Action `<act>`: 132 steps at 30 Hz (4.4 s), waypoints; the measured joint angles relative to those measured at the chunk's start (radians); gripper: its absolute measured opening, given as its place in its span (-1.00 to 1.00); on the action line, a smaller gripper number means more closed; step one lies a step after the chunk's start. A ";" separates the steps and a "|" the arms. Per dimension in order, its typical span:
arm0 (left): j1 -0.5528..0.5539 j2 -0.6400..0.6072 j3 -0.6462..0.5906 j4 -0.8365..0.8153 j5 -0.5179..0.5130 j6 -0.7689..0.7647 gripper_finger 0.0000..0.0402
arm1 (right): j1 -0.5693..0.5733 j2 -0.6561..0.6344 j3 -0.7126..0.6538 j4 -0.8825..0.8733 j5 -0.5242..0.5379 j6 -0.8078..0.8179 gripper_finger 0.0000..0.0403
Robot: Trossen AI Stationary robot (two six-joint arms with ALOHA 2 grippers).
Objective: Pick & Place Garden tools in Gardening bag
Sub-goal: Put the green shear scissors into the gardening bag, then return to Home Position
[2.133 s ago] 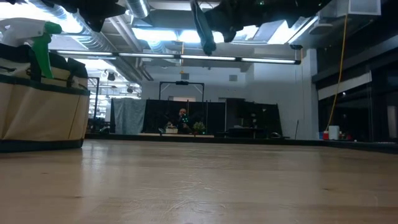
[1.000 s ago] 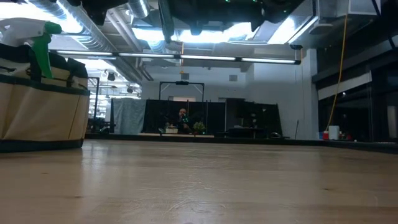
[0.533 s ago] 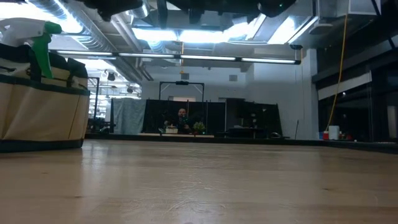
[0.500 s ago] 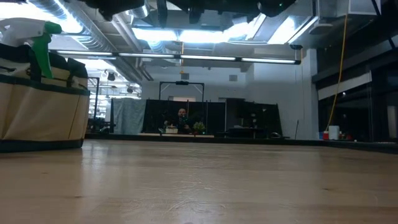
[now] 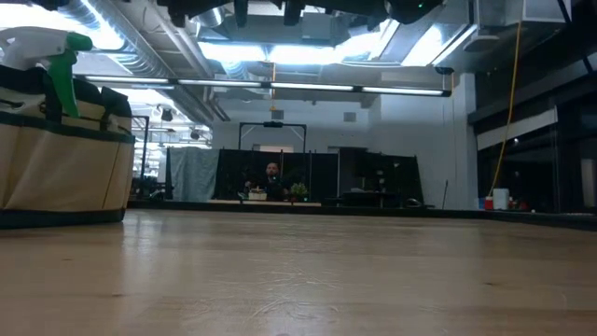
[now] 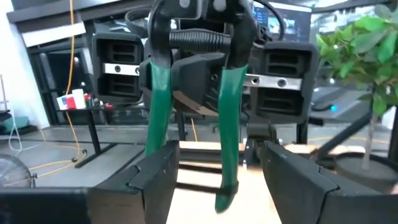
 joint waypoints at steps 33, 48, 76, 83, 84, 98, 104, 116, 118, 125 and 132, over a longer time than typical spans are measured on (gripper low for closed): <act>-0.004 0.043 -0.002 0.010 -0.063 -0.138 -0.88 | -0.003 -0.001 0.001 -0.115 0.003 0.042 -0.53; -0.108 -0.202 0.000 -0.347 -0.170 -0.298 -0.88 | -0.036 -0.020 0.000 -0.387 -0.004 0.192 -0.04; -0.309 -0.496 0.000 -0.987 0.144 -0.995 -0.86 | -0.039 -0.019 0.000 -0.643 0.000 0.188 -0.03; -0.329 -0.544 0.000 -1.115 0.177 -1.124 -0.85 | -0.039 -0.019 0.000 -0.658 0.000 0.184 -0.03; -0.331 -0.552 0.000 -1.137 0.182 -1.148 -0.85 | -0.039 -0.019 0.000 -0.661 0.000 0.184 -0.03; -0.345 -0.592 0.003 -1.346 0.268 -1.298 -0.85 | -0.039 -0.019 0.000 -0.672 0.000 0.165 -0.03; -0.345 -0.590 0.001 -1.369 0.271 -1.289 -0.76 | -0.039 -0.019 0.000 -0.672 0.000 0.165 -0.03; -0.345 -0.589 -0.002 -1.436 0.260 -1.241 -0.43 | -0.039 -0.019 0.000 -0.674 0.000 0.165 -0.03; -0.345 -0.589 -0.002 -1.446 0.251 -1.241 -0.37 | -0.039 -0.019 0.000 -0.675 0.000 0.165 -0.03; -0.345 -0.590 -0.001 -1.445 0.213 -1.176 -0.17 | -0.040 -0.019 0.000 -0.689 0.000 0.131 -0.03; -0.345 -0.570 0.003 -1.574 0.045 -1.155 -0.05 | -0.062 -0.019 0.000 -0.755 0.000 0.111 -0.03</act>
